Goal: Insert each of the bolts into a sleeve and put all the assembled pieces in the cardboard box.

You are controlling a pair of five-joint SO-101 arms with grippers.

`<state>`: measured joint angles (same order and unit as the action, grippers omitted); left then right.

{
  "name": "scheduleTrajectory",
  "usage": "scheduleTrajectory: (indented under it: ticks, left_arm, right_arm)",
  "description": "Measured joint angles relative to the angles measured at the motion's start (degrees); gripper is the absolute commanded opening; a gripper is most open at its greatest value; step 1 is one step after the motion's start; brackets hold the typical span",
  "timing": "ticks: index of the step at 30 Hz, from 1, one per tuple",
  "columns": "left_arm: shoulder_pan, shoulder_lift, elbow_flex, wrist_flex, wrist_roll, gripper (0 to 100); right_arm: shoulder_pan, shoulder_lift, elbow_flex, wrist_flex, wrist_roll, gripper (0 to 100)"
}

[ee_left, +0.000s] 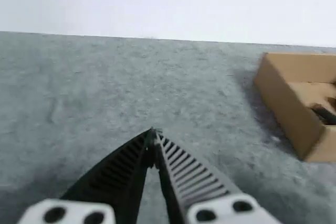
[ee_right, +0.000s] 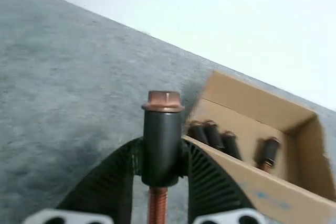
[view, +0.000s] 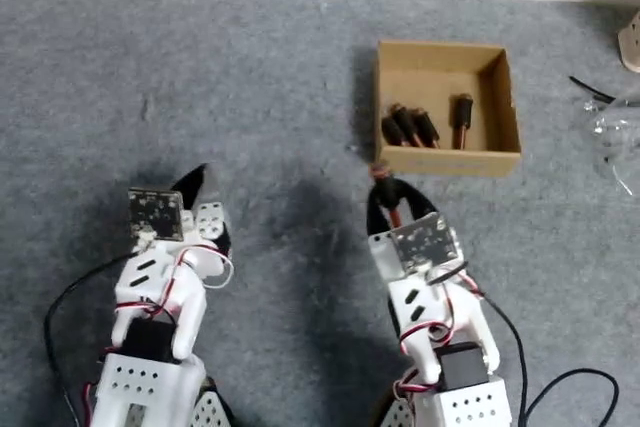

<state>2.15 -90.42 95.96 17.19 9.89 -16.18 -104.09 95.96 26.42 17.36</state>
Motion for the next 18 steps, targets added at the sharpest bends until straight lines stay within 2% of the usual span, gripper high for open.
scheduleTrajectory:
  ticks: [3, 7, 11, 14, 18]
  left_arm:
    - [-3.52, 0.0, 0.0, 0.0, 0.0, 1]
    - [-4.84, 0.0, 0.0, 0.0, 0.0, 1]
    - [-4.84, 0.0, 0.0, 0.0, 0.0, 1]
    - [-4.84, 0.0, 0.0, 0.0, 0.0, 1]
    - [-4.84, 0.0, 0.0, 0.0, 0.0, 1]
  right_arm:
    - [3.52, 0.0, 0.0, 0.0, 0.0, 0.5]
    - [4.13, 0.0, 0.0, 0.0, 0.0, 0.5]
    - [4.75, 1.32, -0.97, 0.0, -4.75, 0.5]
    - [5.19, 8.35, -5.01, 0.0, -7.3, 0.5]
    - [4.92, 25.05, -17.14, 0.0, -7.91, 0.5]
